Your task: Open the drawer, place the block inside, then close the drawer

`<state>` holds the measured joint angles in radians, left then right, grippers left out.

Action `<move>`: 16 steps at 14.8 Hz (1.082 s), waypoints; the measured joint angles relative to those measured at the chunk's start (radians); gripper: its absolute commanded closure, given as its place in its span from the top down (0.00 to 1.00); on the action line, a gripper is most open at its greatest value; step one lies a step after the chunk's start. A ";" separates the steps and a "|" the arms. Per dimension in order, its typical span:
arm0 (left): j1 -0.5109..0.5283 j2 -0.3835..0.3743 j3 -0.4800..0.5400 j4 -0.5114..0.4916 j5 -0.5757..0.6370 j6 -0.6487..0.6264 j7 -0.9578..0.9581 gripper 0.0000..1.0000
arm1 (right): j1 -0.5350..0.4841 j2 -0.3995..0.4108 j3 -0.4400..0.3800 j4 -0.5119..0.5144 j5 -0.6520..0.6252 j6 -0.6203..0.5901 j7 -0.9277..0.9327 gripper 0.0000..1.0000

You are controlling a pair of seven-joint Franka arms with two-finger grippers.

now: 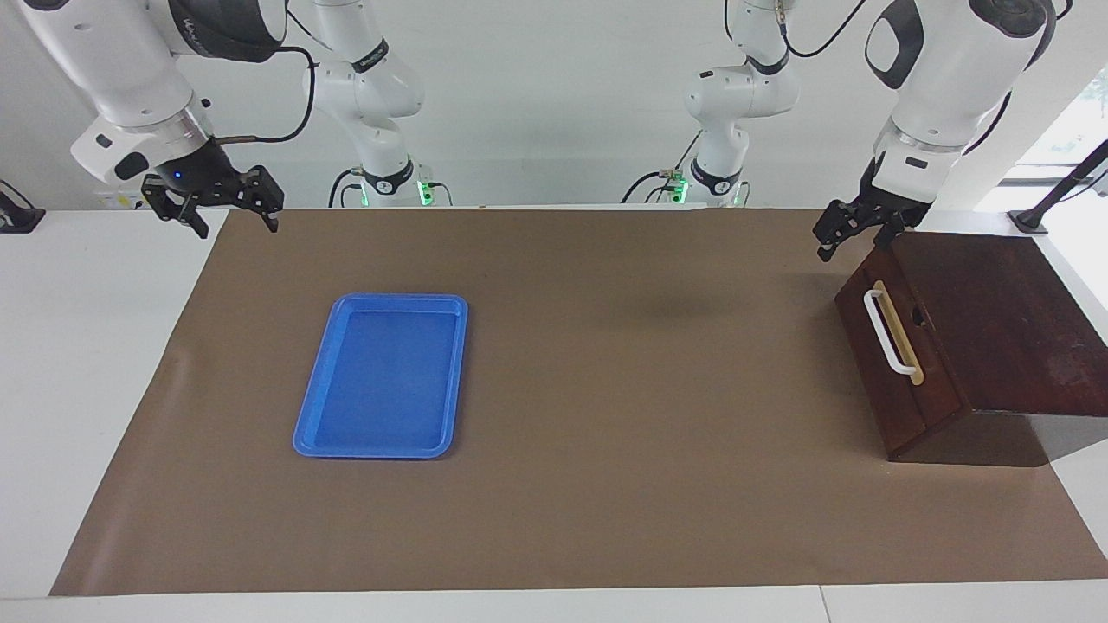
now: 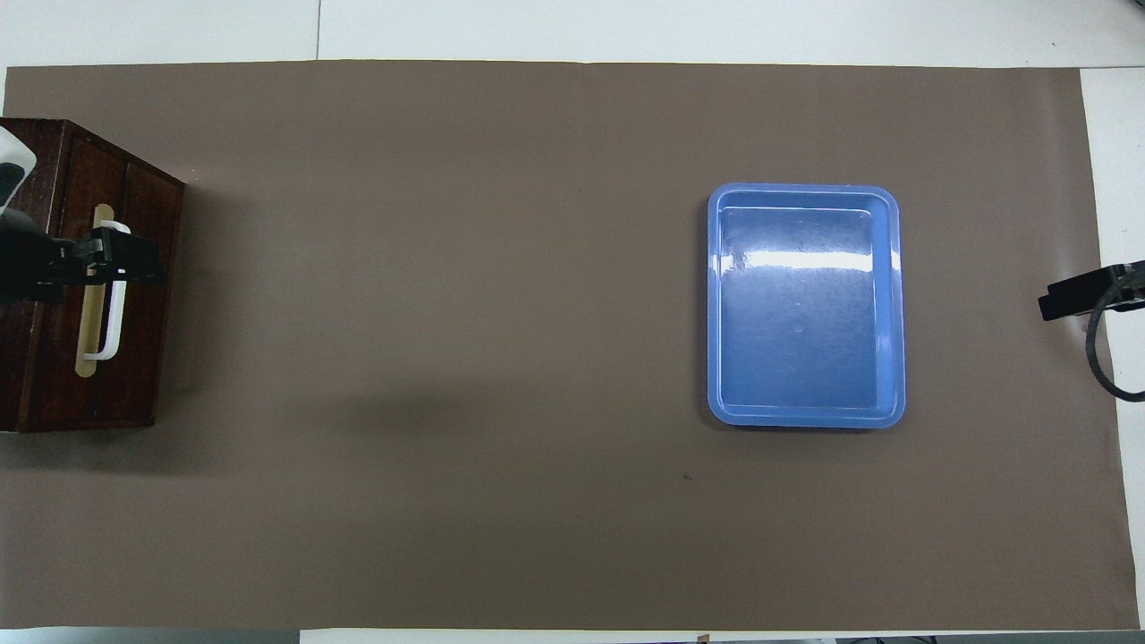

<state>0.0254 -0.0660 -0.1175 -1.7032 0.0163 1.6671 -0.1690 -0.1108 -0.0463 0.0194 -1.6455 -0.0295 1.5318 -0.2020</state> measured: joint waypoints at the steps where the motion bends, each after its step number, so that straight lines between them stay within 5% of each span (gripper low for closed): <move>1: 0.000 0.008 0.000 0.023 0.000 -0.025 0.026 1.00 | 0.000 0.000 0.000 0.000 0.000 0.000 0.000 1.00; 16: -0.007 0.054 0.000 0.055 -0.014 -0.077 0.190 1.00 | 0.000 0.000 0.000 0.000 0.000 0.000 0.000 1.00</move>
<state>0.0189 -0.0122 -0.1176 -1.6485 0.0019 1.5898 0.0211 -0.1108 -0.0463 0.0194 -1.6455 -0.0295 1.5318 -0.2020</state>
